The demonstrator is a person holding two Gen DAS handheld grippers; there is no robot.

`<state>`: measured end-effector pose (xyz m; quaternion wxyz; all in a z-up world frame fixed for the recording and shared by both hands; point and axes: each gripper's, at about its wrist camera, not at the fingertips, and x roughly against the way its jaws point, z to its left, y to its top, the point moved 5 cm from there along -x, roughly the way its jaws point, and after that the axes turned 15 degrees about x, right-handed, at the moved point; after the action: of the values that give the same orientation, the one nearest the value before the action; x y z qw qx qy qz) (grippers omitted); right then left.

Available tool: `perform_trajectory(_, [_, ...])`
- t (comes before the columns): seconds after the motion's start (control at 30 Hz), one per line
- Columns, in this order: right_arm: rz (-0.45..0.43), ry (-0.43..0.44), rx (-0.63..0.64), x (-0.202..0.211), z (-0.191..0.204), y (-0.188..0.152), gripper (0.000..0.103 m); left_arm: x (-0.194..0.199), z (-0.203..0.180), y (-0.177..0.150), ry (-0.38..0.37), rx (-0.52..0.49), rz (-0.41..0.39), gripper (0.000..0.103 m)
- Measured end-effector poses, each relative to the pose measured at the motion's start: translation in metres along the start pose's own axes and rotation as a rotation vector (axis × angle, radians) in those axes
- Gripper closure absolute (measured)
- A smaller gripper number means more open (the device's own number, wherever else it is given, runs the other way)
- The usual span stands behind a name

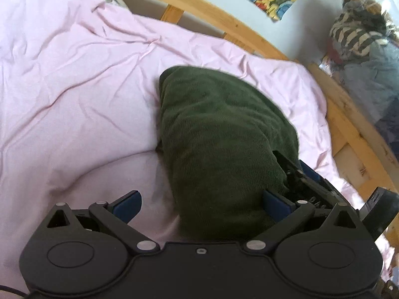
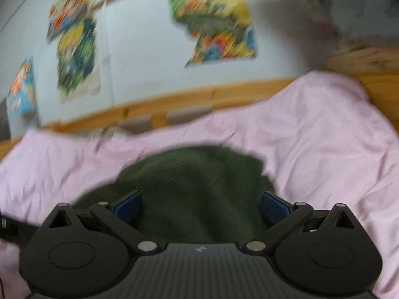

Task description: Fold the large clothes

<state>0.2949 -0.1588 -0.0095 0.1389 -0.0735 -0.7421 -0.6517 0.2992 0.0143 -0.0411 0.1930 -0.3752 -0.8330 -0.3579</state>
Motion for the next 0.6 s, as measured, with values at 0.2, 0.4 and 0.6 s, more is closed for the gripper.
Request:
perform_trajectory(0.2, [-0.001, -0.057, -0.134, 0.000, -0.040, 0.001, 0.000, 0.006, -0.031, 0.007, -0.076, -0.108, -0.070, 0.001])
perform_trajectory(0.4, [0.074, 0.057, -0.234, -0.021, -0.061, -0.011, 0.000, -0.024, -0.043, 0.022, 0.034, -0.171, -0.043, 0.000])
perform_trajectory(0.6, [0.164, 0.152, -0.314, -0.054, -0.070, -0.022, 0.000, -0.039, -0.015, 0.019, -0.047, -0.002, 0.034, 0.000])
